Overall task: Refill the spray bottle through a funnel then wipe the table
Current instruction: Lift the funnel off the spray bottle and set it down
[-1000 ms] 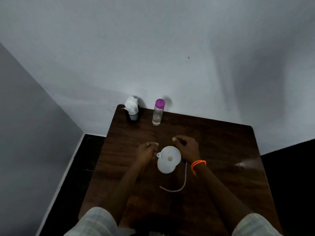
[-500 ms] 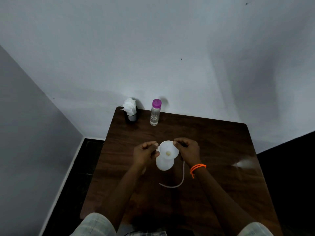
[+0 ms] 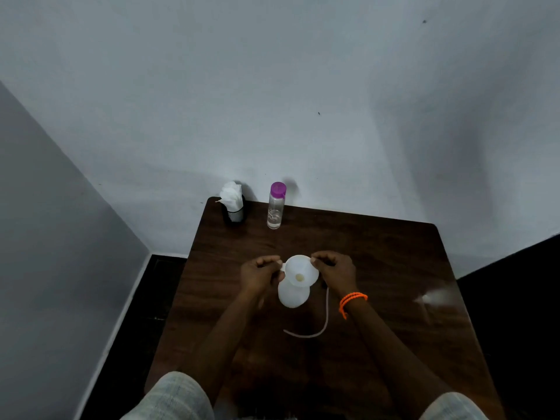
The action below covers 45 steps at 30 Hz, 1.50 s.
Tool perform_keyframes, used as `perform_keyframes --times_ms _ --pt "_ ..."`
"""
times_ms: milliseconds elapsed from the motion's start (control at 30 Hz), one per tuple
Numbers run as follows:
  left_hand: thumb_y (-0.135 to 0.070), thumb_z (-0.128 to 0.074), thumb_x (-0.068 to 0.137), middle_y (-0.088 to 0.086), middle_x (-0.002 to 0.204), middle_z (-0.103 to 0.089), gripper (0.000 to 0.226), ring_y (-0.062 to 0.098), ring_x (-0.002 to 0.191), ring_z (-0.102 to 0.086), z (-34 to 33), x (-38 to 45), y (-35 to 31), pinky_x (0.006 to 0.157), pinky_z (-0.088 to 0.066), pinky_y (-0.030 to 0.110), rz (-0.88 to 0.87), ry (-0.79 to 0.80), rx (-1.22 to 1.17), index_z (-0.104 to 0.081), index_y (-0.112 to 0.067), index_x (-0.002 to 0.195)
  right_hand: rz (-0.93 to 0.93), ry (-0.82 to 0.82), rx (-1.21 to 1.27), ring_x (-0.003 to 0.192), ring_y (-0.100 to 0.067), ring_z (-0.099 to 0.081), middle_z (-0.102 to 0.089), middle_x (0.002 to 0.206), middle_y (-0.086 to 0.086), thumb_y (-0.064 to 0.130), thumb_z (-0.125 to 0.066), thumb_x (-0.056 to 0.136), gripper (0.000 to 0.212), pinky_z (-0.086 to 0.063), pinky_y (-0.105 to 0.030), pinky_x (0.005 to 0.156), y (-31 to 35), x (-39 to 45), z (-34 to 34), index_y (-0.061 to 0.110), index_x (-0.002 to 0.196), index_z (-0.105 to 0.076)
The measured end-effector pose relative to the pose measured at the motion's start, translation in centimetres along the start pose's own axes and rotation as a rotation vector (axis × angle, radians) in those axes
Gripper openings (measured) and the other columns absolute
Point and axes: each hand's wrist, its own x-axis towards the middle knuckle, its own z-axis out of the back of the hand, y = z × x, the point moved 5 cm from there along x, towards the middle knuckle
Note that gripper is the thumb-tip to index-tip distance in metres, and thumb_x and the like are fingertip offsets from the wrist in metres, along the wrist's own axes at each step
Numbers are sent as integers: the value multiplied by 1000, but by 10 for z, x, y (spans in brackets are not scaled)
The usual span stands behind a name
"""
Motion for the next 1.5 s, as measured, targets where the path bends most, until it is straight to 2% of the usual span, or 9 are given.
perform_keyframes --times_ms 133,233,433,567,733,1000,1167,1300,1500 --pt "-2 -71 90 21 71 -70 9 19 52 -61 -3 -7 -9 52 -52 28 -57 28 95 -75 2 98 -14 19 42 78 -13 -72 -78 92 0 6 -79 86 11 -53 -18 52 9 0 4 14 93 -81" --pt "-2 -70 92 15 66 -69 8 13 46 -56 -5 -9 -22 43 -45 20 -93 74 126 -75 3 96 -37 69 153 83 -24 -76 -78 95 -7 3 -78 86 13 -61 -30 60 18 3 9 14 93 -80" --pt "-1 -73 90 17 78 -75 8 14 57 -69 -17 -3 -53 53 -55 21 -129 239 162 -76 3 95 -86 229 200 101 -34 -73 -76 105 -13 1 -72 92 14 -63 -52 80 33 19 17 13 95 -78" --pt "0 -75 87 21 93 -77 6 28 81 -76 -26 9 -71 74 -64 30 -193 291 224 -77 -1 92 -123 203 200 98 -33 -74 -76 102 -18 25 -69 98 15 -63 -49 81 39 28 21 14 97 -78" --pt "-8 -79 85 13 85 -78 5 29 83 -76 -40 31 -81 84 -62 36 -367 295 398 -80 -6 91 -327 103 235 68 -23 -65 -67 80 -16 43 -66 97 37 -58 -32 59 30 45 17 8 89 -73" --pt "-4 -87 76 -4 89 -80 19 10 87 -75 -53 94 -59 91 -60 35 -407 204 572 -82 -16 90 -543 123 545 67 -21 -66 -72 88 -16 15 -74 93 16 -60 -30 58 -5 91 -17 5 104 -69" --pt "-4 -84 78 0 102 -78 23 12 97 -73 -57 144 -22 93 -59 35 -249 111 579 -80 -14 98 -552 73 441 81 -26 -68 -73 99 -17 7 -74 92 15 -58 -41 69 -41 125 -31 6 105 -69" --pt "-3 -80 83 7 115 -75 29 15 103 -70 -69 179 1 97 -57 35 -230 133 685 -76 -10 110 -556 35 336 77 -25 -66 -71 94 -16 4 -70 93 10 -56 -37 61 -68 149 -45 14 92 -68" --pt "0 -79 79 15 124 -71 45 25 112 -68 -91 212 12 103 -52 32 -284 193 864 -71 -5 123 -554 -3 245 79 -26 -66 -70 106 -20 7 -68 95 20 -53 -33 57 -98 187 -57 7 115 -69"
